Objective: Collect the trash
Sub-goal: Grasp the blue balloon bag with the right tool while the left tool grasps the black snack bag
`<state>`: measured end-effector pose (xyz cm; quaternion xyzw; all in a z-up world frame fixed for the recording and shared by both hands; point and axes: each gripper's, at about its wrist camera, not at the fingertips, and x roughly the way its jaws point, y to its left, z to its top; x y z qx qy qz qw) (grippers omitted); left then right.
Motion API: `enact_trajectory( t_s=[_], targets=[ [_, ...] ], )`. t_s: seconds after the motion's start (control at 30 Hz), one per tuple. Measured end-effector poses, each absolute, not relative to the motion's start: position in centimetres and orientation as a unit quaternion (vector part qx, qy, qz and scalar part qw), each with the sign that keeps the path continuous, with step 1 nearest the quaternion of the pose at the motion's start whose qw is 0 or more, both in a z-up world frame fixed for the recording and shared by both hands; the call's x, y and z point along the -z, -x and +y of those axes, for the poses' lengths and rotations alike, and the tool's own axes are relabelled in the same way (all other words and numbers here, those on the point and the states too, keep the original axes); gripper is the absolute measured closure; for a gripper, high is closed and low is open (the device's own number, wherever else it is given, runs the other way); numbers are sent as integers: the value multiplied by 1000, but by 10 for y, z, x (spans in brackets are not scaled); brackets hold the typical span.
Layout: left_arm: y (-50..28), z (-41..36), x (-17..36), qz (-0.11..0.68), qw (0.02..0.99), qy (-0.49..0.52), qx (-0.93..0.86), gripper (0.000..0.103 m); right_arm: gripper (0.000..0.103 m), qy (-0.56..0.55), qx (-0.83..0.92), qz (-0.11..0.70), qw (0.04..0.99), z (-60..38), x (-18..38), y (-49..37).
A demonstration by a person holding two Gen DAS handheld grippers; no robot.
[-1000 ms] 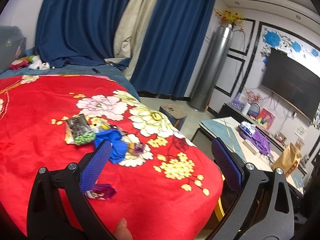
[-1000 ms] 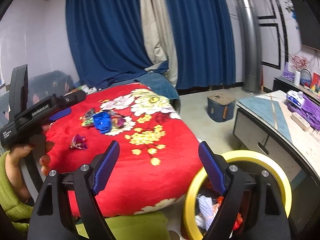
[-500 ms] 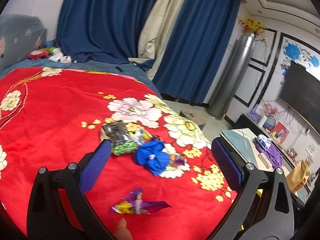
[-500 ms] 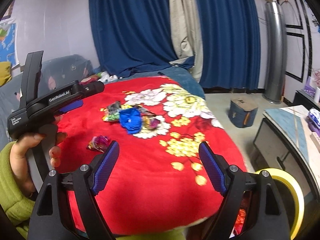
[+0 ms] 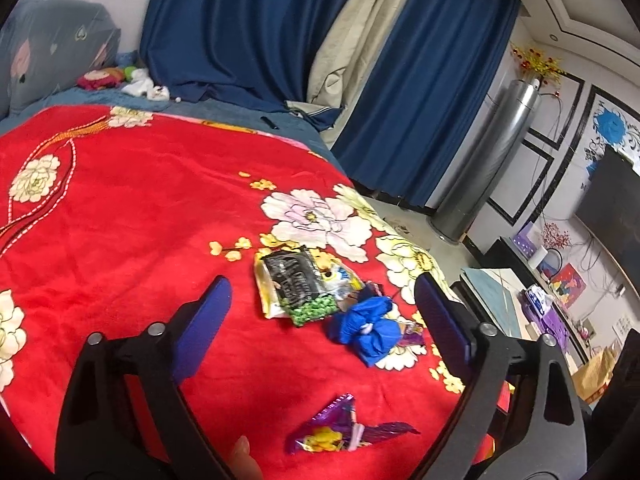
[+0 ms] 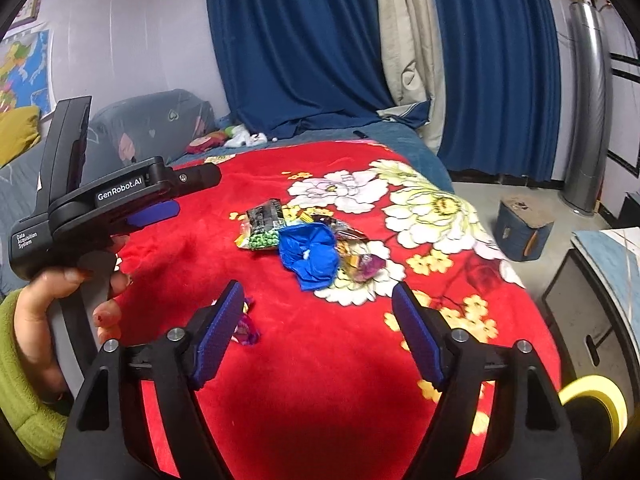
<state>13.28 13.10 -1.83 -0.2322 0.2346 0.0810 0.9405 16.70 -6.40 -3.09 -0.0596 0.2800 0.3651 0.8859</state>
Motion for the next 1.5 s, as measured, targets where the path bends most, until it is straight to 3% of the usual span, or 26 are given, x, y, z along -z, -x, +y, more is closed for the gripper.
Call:
enact_trajectory(
  t_s=[0.37,0.77,0.93,1.0,1.1,1.33,1.5],
  targets=[
    [-165,161,33,274,921,269,-67,51,53,74,-395,325,856,-17,50,-205],
    [-213,165,57,337,891,301,-44,53,55,76,-377,353,853,6,70,-238],
    [-225,166,66,358,882,302,-58,59,66,61,-375,373,847,6,80,-248],
    [-228,167,67,362,881,300,-61,59,80,53,-375,382,843,5,83,-251],
    [-229,166,68,365,882,289,-68,62,90,47,-377,388,840,3,86,-251],
    [-221,162,70,365,888,272,-67,82,96,27,-378,381,843,-6,87,-243],
    [-209,161,69,352,892,278,-58,87,97,18,-379,374,846,-14,87,-231]
  ],
)
